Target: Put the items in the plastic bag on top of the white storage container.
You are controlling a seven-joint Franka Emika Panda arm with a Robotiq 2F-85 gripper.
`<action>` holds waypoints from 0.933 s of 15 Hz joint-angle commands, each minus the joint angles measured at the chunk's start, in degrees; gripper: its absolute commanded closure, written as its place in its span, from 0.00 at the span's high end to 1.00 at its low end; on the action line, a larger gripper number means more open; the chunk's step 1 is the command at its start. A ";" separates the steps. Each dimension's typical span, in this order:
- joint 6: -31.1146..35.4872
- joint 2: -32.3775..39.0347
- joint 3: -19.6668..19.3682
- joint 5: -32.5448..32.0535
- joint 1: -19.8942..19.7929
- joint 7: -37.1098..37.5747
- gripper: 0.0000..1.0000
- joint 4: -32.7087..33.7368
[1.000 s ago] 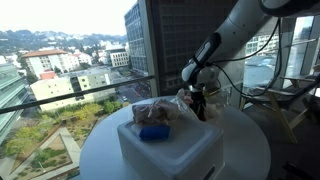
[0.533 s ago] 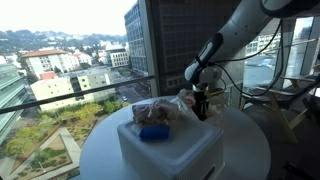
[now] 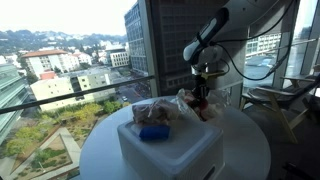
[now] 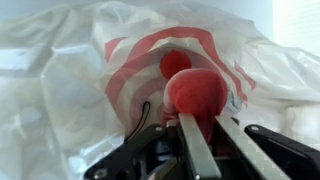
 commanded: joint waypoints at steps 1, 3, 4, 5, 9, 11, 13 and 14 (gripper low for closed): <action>-0.54 -10.55 -1.95 -5.44 4.05 3.27 0.04 -3.66; 1.71 -15.38 -0.95 -7.95 5.40 1.15 0.04 -4.92; 1.46 -17.56 -0.33 -8.95 6.40 0.46 0.04 -5.21; 1.34 -19.73 0.14 -10.12 7.51 0.28 0.04 -5.44; 0.31 -27.09 3.78 -12.39 12.55 -1.44 0.04 -6.66; 0.31 -28.04 6.18 -11.53 14.94 -3.60 0.04 -6.81; 1.40 -27.02 8.24 -11.40 17.15 -6.03 0.04 -6.94; 1.33 -25.65 9.03 -11.18 18.02 -7.74 0.04 -6.59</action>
